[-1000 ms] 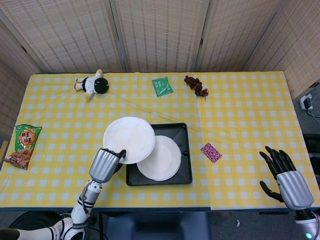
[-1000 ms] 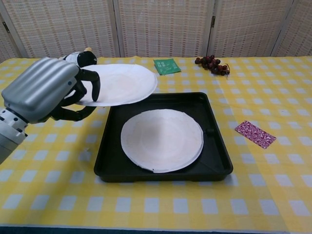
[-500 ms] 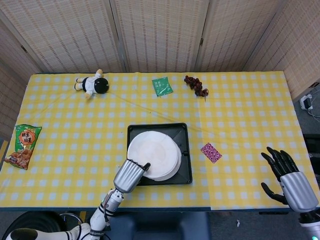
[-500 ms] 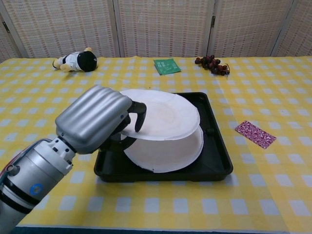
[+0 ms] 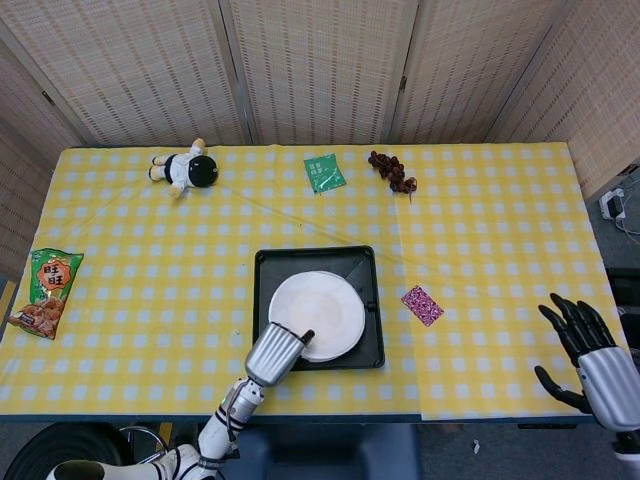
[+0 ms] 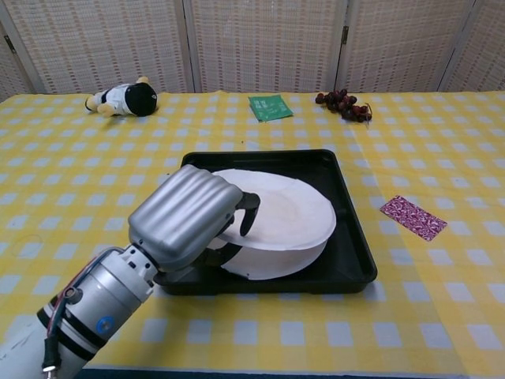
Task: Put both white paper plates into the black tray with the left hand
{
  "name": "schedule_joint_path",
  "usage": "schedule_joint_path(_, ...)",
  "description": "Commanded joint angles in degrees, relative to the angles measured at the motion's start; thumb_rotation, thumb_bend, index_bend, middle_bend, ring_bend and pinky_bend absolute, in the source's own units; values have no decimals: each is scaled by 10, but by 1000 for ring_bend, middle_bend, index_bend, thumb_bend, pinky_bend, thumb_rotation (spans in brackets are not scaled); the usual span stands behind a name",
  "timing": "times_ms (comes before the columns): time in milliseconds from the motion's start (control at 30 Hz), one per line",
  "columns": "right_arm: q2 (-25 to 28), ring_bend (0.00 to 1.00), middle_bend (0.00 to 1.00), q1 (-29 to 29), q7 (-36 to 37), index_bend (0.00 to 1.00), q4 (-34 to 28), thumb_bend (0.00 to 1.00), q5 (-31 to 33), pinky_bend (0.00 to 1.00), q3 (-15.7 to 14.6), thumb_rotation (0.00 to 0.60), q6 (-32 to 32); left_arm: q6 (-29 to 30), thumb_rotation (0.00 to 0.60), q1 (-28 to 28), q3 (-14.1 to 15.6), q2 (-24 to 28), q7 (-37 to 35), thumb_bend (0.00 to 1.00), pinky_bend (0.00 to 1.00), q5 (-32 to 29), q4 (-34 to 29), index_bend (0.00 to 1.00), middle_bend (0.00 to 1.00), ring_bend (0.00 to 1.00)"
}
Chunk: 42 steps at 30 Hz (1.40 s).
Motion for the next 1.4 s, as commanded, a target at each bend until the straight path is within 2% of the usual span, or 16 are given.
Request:
schedule_joint_path(33,1,0,0,-1,2,0,1,367,0,0,-1,600,1,-5,600,-2,1,-13,-8,497,1000,1,15,625,1000,1000)
schedule_joint_path(533,4,0,0,-12,2,0,4,367,-2,0,0,600,17,-18,600,-13,-12,-48,-33,497,1000,-5,73,593,1000,1000)
schedule_joint_path(600,4,0,0,-13,2,0,4,367,-1,0,1,600,18,-23,600,-13,-14,-49,-31,488,1000,-10,75,514,1000,1000)
schedule_joint_path(700,4,0,0,-13,3,0,4,367,0,0,2,600,17,-26,600,-12,-17,-46,-27,383,1000,-15,70,317,1000,1000)
schedule_joint_path(800,4,0,0,-13,3,0,3,367,1,0,2,600,16,-29,600,-12,-18,-42,-23,315,1000,-17,60,216,1000,1000)
schedule_joint_path(1000,4,0,0,-14,1,0,2,367,1,0,3,600,16,-38,600,-6,-13,-19,-3,243,1000,-23,14,192,1000,1000)
schedule_joint_path(1233,2,0,0,-14,-5,0,0,367,-1,0,2,600,14,-50,600,4,-7,40,38,200,1000,-30,-102,188,1000,1000)
schedule_joint_path(1400,-1,0,0,-13,-13,0,-1,368,-3,0,2,600,12,-42,600,10,-6,72,69,198,1000,-25,-159,189,1000,1000)
